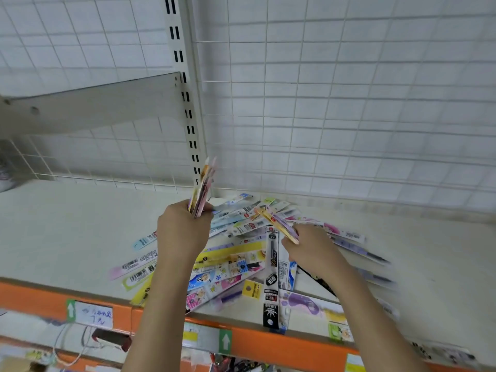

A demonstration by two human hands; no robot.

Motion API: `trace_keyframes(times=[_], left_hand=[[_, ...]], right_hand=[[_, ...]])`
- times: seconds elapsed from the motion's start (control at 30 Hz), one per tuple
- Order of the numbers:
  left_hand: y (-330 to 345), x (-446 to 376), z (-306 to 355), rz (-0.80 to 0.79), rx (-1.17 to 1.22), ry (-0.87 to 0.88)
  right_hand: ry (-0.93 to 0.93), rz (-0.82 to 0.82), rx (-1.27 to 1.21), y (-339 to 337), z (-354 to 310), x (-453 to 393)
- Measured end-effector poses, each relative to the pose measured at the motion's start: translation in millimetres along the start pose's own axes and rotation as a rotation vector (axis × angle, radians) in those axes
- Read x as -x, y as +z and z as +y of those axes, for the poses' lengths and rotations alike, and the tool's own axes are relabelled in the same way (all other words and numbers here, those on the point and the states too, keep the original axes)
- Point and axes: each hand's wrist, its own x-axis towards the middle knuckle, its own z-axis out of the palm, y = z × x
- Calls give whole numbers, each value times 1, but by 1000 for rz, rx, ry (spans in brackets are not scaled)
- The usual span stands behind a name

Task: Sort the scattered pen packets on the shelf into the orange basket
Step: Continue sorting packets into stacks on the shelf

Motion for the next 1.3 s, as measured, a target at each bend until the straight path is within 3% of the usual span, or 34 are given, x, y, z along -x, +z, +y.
trace_keyframes(times=[0.23,0.6,0.83,1.03,1.3], left_hand=[[3,3,-4,0,53,-27],[7,5,-6,-3,7,112],[8,8,-5,-182,70,81],[21,12,-7,-342,-58,107],[38,24,3,-475,-114,42]], right_hand=[[15,-32,2,0,2,3],[79,-144,88,-1,-15,6],[152,33,-192,-42,-9,10],[147,151,-427,-69,-11,22],[171,313,-486,-71,4,31]])
